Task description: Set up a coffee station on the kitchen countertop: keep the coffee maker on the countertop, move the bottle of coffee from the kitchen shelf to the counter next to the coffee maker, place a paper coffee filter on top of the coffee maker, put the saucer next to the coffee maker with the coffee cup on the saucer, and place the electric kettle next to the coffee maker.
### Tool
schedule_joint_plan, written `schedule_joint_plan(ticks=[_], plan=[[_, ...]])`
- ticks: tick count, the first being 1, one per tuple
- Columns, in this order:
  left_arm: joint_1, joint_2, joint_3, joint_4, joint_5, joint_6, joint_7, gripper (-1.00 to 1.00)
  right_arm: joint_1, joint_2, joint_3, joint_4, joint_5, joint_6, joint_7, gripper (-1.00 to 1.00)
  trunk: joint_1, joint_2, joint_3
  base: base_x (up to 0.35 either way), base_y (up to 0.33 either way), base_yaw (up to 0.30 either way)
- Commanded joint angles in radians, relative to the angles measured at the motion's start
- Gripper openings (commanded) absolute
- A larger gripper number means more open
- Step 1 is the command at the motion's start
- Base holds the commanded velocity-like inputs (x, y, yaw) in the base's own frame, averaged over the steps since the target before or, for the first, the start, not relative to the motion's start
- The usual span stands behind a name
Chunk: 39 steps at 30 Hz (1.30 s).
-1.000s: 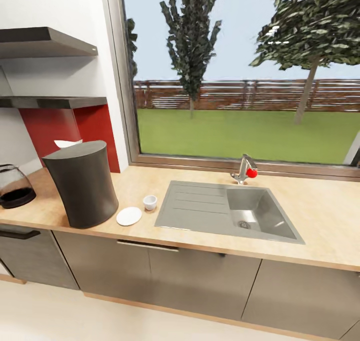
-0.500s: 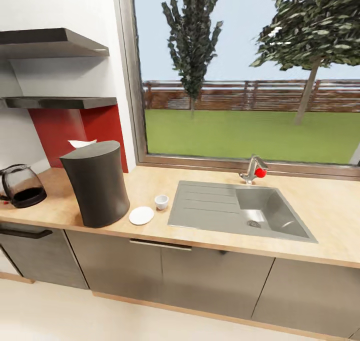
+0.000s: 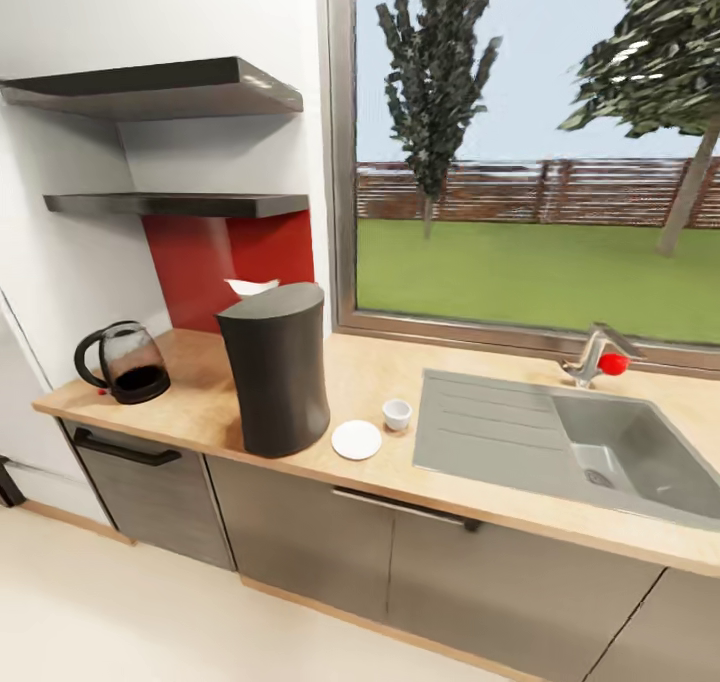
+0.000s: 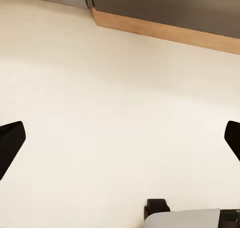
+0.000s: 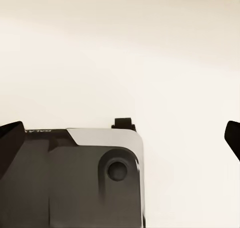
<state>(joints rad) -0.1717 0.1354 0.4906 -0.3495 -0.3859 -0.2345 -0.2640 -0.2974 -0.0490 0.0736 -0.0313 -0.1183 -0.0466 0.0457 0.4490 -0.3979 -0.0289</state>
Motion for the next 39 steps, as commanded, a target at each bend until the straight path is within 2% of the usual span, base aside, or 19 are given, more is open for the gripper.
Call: schedule_joint_plan(ticks=[1,13,39], plan=[[-0.002,-0.001,0.008,0.001,-0.010,-0.004,-0.006,1.00,-0.001,-0.001,0.008,0.001,-0.011,-0.004,0.003,1.00,0.001,-0.002,-0.002,0.207,0.298,0.277],[-0.002,0.000,0.016,0.001,-0.011,0.001,0.007,1.00,0.006,-0.002,0.009,0.002,-0.009,-0.004,0.003,1.00,0.001,-0.002,-0.005,0.187,0.305,0.245],[-0.002,-0.002,0.020,0.000,-0.010,0.000,0.006,1.00,0.011,0.001,0.011,0.004,-0.004,-0.004,0.005,1.00,0.001,-0.002,-0.006,0.101,0.338,0.006]])
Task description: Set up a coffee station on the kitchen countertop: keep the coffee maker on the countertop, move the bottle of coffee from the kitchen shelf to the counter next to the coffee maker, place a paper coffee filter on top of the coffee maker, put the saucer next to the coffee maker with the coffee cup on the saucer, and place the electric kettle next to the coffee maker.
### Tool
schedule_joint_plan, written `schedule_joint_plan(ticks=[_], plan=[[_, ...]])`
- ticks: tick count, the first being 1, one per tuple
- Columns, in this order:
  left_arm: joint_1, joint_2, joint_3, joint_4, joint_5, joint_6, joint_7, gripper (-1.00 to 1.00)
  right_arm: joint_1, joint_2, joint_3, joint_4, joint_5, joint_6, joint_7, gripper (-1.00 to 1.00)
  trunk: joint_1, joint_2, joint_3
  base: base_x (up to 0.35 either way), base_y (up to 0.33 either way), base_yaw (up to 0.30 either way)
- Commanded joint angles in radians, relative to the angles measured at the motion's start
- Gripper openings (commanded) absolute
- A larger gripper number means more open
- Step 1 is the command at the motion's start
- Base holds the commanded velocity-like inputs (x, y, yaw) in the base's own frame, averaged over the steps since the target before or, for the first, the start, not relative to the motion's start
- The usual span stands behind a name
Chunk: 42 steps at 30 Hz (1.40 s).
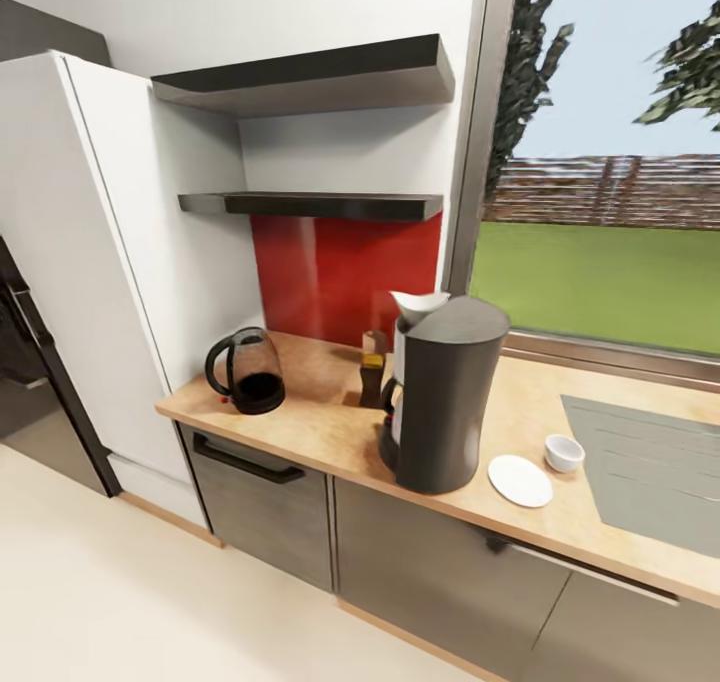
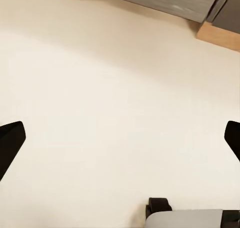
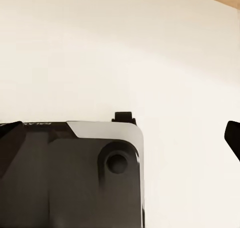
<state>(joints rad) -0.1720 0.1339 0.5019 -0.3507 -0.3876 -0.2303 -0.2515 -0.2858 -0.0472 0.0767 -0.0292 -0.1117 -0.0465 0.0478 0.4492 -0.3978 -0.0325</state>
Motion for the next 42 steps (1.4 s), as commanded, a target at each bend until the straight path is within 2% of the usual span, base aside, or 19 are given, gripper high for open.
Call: schedule_joint_plan(ticks=[1,42], plan=[[-0.001,0.000,0.009,0.001,-0.008,-0.004,-0.006,1.00,-0.001,0.000,0.008,0.002,-0.010,-0.004,0.003,1.00,0.001,-0.002,-0.002,0.119,0.338,0.000],[-0.001,-0.003,0.009,0.002,-0.007,-0.004,-0.006,1.00,0.013,-0.002,0.006,0.000,-0.013,-0.004,0.002,1.00,0.001,-0.002,-0.002,0.100,0.338,-0.014]])
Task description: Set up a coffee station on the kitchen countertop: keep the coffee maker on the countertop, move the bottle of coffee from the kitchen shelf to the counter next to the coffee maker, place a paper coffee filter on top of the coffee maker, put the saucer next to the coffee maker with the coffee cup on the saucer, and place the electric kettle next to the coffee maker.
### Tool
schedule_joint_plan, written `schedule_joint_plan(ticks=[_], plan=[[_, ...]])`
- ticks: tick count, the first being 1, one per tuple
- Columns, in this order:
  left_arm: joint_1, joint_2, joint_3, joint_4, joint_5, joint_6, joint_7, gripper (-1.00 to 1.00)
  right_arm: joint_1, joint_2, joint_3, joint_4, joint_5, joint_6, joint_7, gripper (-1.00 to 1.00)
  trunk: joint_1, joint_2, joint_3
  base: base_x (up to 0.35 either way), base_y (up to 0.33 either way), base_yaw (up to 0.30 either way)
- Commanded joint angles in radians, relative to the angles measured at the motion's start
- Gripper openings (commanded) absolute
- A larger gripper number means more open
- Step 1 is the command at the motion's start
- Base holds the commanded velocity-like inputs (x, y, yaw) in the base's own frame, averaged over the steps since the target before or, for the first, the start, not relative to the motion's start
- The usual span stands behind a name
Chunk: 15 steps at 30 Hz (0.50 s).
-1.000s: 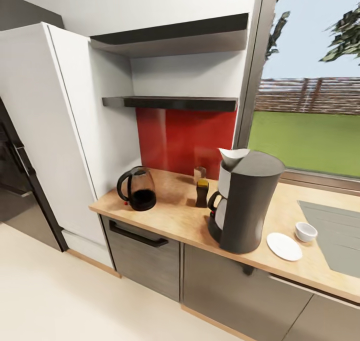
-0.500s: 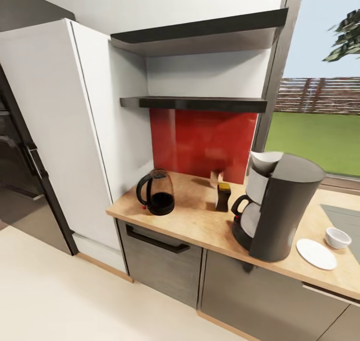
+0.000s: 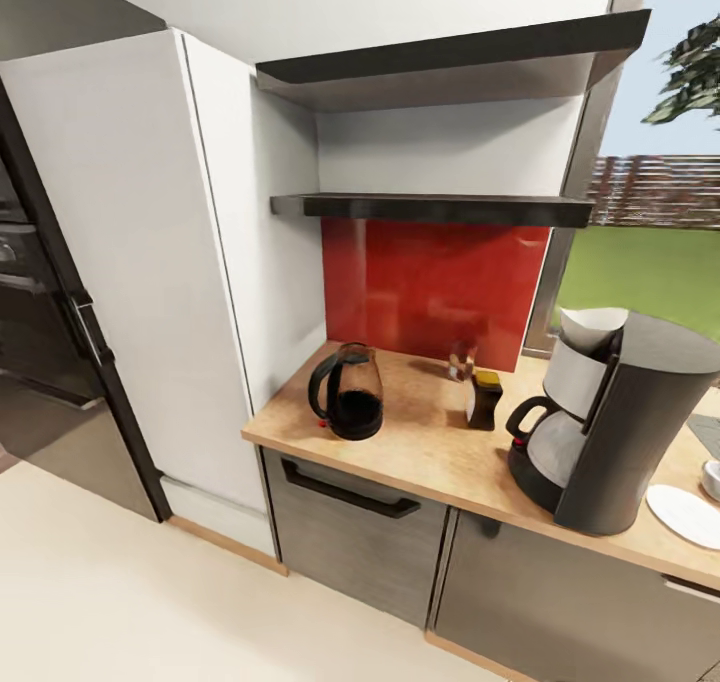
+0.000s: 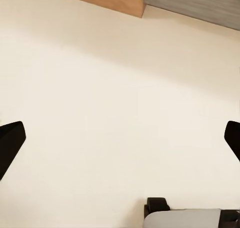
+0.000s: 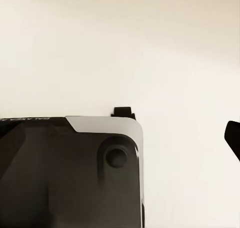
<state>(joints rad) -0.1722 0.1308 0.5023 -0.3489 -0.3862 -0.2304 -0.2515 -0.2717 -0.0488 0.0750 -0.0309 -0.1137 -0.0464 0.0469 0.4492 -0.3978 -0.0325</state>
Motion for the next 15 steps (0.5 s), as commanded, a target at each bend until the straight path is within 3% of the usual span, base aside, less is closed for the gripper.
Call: schedule_joint_plan(ticks=[1,15], plan=[[-0.001,0.000,0.009,0.001,-0.008,-0.004,-0.006,1.00,-0.001,0.000,0.008,0.002,-0.011,-0.004,0.003,1.00,0.001,-0.002,-0.002,0.092,0.338,-0.250],[-0.001,0.001,0.009,0.001,-0.007,-0.006,-0.005,1.00,-0.001,0.000,0.008,0.002,-0.011,-0.004,0.004,1.00,0.001,-0.002,-0.002,0.080,0.338,-0.293]])
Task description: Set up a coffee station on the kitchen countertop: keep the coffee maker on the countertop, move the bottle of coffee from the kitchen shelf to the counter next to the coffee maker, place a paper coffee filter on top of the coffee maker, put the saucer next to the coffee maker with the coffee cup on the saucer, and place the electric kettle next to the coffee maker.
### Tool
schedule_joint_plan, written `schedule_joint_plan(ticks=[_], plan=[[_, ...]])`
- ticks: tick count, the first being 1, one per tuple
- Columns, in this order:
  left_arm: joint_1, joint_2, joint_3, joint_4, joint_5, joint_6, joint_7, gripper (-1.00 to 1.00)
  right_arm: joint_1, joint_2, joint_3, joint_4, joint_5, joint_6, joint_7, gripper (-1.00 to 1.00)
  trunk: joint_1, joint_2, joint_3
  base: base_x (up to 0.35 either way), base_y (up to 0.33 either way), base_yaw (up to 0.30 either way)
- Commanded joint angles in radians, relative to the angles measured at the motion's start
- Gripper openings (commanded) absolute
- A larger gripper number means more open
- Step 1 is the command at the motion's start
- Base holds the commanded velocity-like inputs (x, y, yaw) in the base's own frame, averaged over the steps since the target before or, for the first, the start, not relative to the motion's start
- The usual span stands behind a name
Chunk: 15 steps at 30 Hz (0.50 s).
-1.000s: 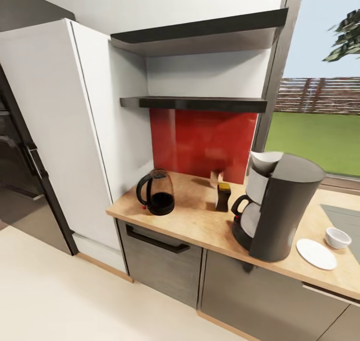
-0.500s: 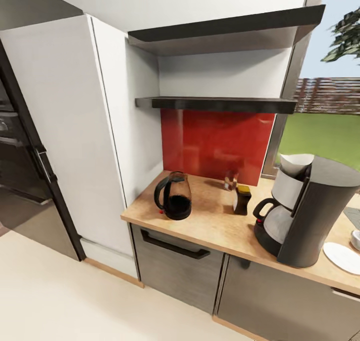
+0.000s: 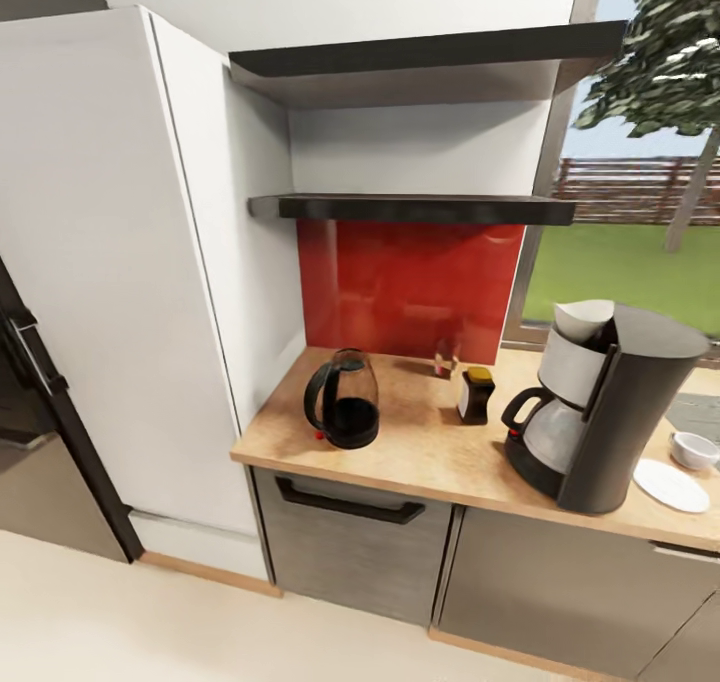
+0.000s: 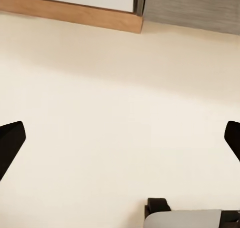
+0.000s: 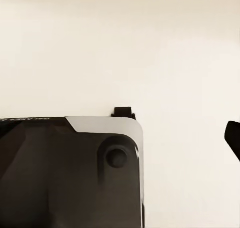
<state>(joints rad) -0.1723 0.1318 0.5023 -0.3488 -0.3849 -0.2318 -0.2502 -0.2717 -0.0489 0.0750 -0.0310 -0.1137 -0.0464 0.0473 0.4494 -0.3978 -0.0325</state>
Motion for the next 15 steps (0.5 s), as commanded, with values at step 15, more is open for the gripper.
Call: schedule_joint_plan(ticks=[15], plan=[[-0.004,-0.004,0.008,-0.011,-0.005,-0.021,-0.006,1.00,-0.001,0.001,0.007,0.000,-0.013,-0.004,0.003,1.00,0.001,-0.002,-0.002,0.003,0.067,-0.174]])
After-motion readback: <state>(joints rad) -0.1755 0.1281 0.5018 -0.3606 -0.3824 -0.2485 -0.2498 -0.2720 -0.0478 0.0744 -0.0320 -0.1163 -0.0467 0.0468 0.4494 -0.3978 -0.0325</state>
